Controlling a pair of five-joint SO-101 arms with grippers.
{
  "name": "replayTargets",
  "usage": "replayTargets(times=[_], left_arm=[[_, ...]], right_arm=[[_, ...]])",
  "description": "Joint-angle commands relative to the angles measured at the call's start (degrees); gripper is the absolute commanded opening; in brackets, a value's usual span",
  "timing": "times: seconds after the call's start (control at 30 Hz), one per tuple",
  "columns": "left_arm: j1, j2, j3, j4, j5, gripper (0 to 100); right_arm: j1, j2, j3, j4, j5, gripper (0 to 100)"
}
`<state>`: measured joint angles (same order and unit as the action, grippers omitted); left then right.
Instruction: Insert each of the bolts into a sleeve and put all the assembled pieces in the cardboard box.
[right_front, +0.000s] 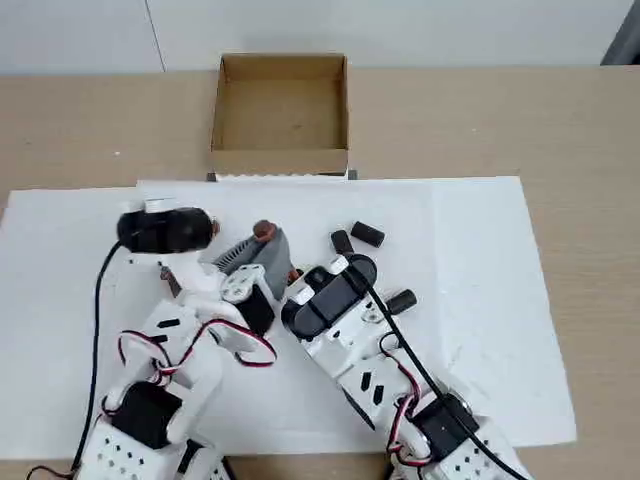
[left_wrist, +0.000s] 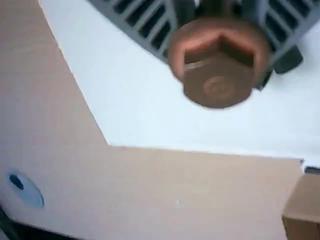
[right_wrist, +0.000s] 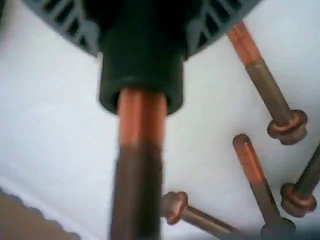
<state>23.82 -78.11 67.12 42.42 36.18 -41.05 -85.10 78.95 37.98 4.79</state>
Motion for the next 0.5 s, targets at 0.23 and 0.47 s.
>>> replayTargets(times=[0.23,0.47], left_arm=[[9.85,-0.18,-0.04,10.02,-6.15,1],[9.67,-0.18,0.84,10.11,-7.74,6]], right_arm=[[0.48,-1.19,-2.02,-2.07,0.62,0.3],[0.48,-1.19,-1.76,-2.07,0.62,0.3]])
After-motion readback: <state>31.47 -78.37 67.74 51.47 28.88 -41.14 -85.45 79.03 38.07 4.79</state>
